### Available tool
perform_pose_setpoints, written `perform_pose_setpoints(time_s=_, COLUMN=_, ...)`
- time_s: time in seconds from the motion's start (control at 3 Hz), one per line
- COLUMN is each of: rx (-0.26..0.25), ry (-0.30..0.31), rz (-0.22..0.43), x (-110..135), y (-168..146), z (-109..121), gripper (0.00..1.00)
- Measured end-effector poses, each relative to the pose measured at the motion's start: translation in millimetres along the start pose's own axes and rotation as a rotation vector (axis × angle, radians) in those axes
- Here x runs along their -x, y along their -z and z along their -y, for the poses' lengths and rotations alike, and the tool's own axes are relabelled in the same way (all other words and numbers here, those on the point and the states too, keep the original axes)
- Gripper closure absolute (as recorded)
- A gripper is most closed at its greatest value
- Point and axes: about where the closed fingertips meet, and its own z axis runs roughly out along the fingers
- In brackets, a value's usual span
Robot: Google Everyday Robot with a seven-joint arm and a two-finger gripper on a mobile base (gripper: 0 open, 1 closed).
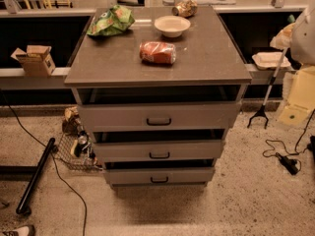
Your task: Open top drawer
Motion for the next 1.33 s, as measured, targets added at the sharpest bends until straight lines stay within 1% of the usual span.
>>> perform_pose_setpoints(time_s=0.33, rx=-0.012, ry=0.0, rz=-0.004, x=1, y=1, z=0, gripper=0.0)
perform_pose_setpoints(time_s=0.67, rx=0.042, ry=0.02, rz=-0.016, x=0, y=-38, z=-9, gripper=0.0)
perform_pose_setpoints(time_s=1.0, rx=0.124, ry=0.048, rz=-0.034, x=-1, y=-92, z=-22, gripper=0.0)
perform_pose_setpoints(time_s=1.33, rx=0.162, ry=0.056, rz=-0.042, x=-3, y=-115, z=-28, gripper=0.0)
